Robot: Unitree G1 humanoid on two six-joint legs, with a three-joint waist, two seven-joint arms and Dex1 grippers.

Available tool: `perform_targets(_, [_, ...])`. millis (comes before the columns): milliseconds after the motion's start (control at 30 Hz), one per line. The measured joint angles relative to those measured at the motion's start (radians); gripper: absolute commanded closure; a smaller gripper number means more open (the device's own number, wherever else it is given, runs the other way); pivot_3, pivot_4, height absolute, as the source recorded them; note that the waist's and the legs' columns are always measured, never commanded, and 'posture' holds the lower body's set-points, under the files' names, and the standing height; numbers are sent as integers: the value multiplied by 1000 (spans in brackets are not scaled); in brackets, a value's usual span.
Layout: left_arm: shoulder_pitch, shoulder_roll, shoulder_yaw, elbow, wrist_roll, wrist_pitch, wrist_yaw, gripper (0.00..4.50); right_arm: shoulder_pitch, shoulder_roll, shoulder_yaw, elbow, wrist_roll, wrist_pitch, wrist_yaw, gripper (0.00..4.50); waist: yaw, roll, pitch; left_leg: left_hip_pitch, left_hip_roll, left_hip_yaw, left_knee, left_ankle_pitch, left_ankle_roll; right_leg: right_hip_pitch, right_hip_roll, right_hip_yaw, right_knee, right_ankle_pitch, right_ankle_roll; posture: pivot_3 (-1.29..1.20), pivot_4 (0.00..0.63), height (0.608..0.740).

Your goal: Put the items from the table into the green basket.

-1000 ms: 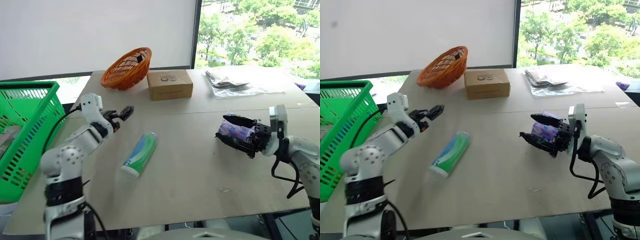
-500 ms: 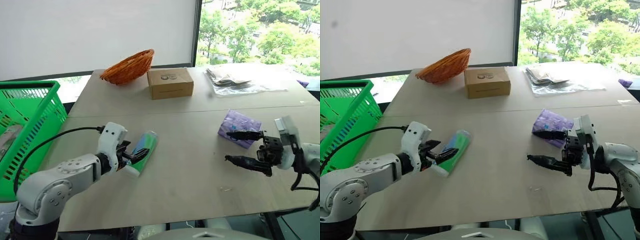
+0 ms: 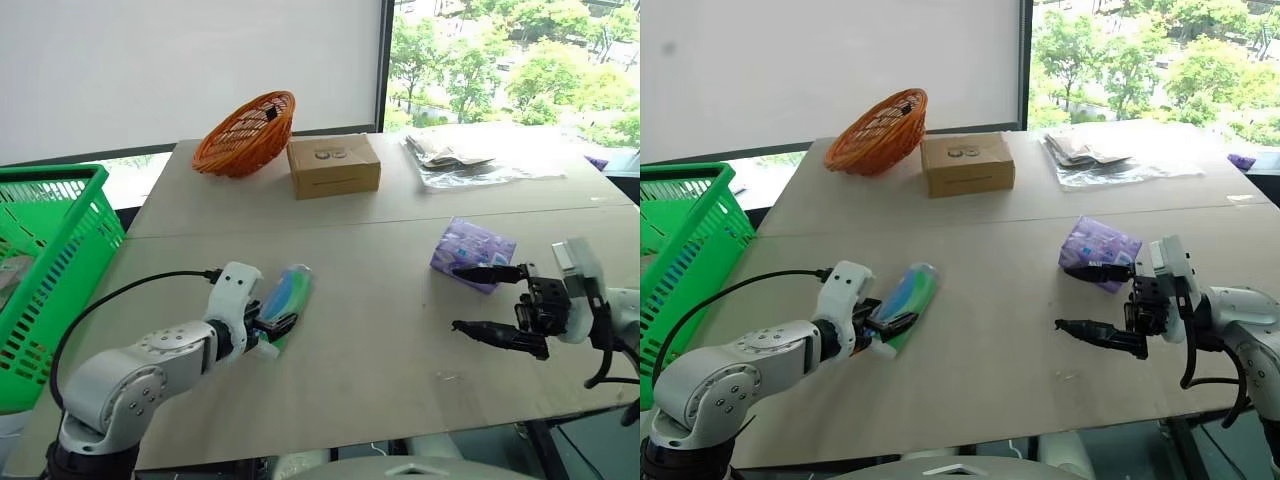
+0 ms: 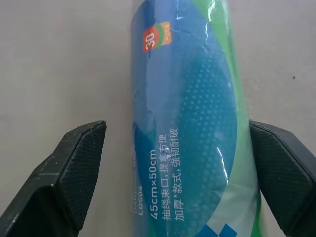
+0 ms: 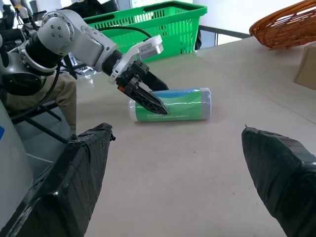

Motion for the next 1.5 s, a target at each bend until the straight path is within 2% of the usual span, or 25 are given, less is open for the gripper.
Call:
perform_targets(33, [9,0,-4,-5,9,0,-1,554,1,2,0,0,-2,-4,0,0,-2,1,0,1,0,1,-1,0,0,0,0,1,0,0,0,75,25,740])
perform_targets(133, [23,-12,-7,-18,15,8,-3,1634,1,4,0,0,-5,-6,0,0,-12,1,0,4,0,3,-3,0,0,0,1,4,0,0,0,77,24,740])
perform_targets(200, [29,-13,-6,-25,25,17,-2,2152,-3,5,1,1,-6,-6,-3,0,-18,2,-1,5,0,3,-3,0,0,0,1,4,0,0,0,77,24,740])
perform_targets(267, [33,-13,-7,-32,36,20,0,2452,-6,5,1,2,-7,-6,-5,0,-21,2,-1,6,0,4,-4,0,0,0,1,5,0,0,0,77,24,740])
perform_targets(433, [28,-22,-24,-17,93,-18,0,2571,-75,20,32,13,-9,-2,-15,0,-23,2,1,12,0,5,-5,0,0,2,4,9,1,0,0,116,15,740])
perform_targets(500, [-6,-57,-9,41,158,-80,32,2571,-110,38,46,17,-5,8,-28,0,-19,2,1,12,0,2,-5,0,0,3,5,7,2,0,0,116,15,740])
perform_targets(567, [-88,-83,77,154,263,-173,112,2571,-161,63,69,21,8,28,-49,0,-17,-8,8,11,0,-3,-5,0,0,2,9,7,2,0,-1,116,15,740])
perform_targets(600, [-97,-83,85,162,271,-182,120,2571,-166,66,71,21,9,29,-50,0,-16,-10,9,10,0,-4,-5,0,-1,1,10,6,2,0,-1,116,15,740])
perform_targets(667, [-183,-71,183,228,347,-277,177,2571,-213,84,88,23,14,38,-57,0,-19,-17,11,5,1,-5,-5,0,-1,-2,11,7,1,1,-2,116,15,740])
perform_targets(733, [-253,23,285,299,436,-383,204,2571,-271,109,113,26,18,39,-65,0,-27,-19,11,-3,1,-3,-5,0,-1,-10,11,9,-1,5,-4,116,15,740])
perform_targets(867, [-251,169,459,471,550,-520,171,2571,-351,166,133,48,21,40,-89,0,-8,-13,8,-7,-1,1,-8,-5,-3,-14,0,12,-2,2,-1,208,0,740])
perform_targets(933, [-244,182,476,548,569,-547,148,2571,-379,183,148,48,3,34,-114,0,10,-14,7,-10,-1,1,-8,-5,-3,-15,-4,9,-6,3,0,209,0,740])
perform_targets(1067, [-241,256,513,841,614,-667,94,2571,-481,289,161,58,-15,33,-242,0,35,-21,3,-24,-1,-5,-6,-5,-4,-26,-6,2,-8,3,-1,205,0,740])
perform_targets(1167, [-241,286,536,970,633,-747,61,2571,-502,318,160,55,2,49,-293,0,59,-27,-1,-27,-4,-12,-6,-6,-4,-25,-12,-3,-9,3,-1,202,0,740])
perform_targets(1200, [-241,286,539,998,640,-769,53,1590,-502,319,160,54,10,62,-301,0,66,-28,-2,-27,-5,-14,-7,-6,-4,-25,-14,-6,-10,3,-1,195,0,740])
perform_targets(1267, [-242,287,539,1031,643,-796,49,643,-502,317,160,48,18,76,-304,0,79,-30,-4,-29,-7,-17,-7,-9,-6,-25,-18,-9,-10,4,-2,190,0,740])
perform_targets(1333, [-250,287,546,1053,648,-816,54,33,-502,304,169,28,25,83,-291,0,87,-30,-6,-29,-7,-17,-7,-10,-6,-25,-19,-10,-9,4,-2,186,0,740])
perform_targets(1500, [-294,286,568,1088,650,-828,86,33,-496,285,192,-7,48,89,-247,0,89,-30,-13,-28,-7,-18,-7,-10,-6,-24,-20,-11,-9,4,-2,184,0,740])
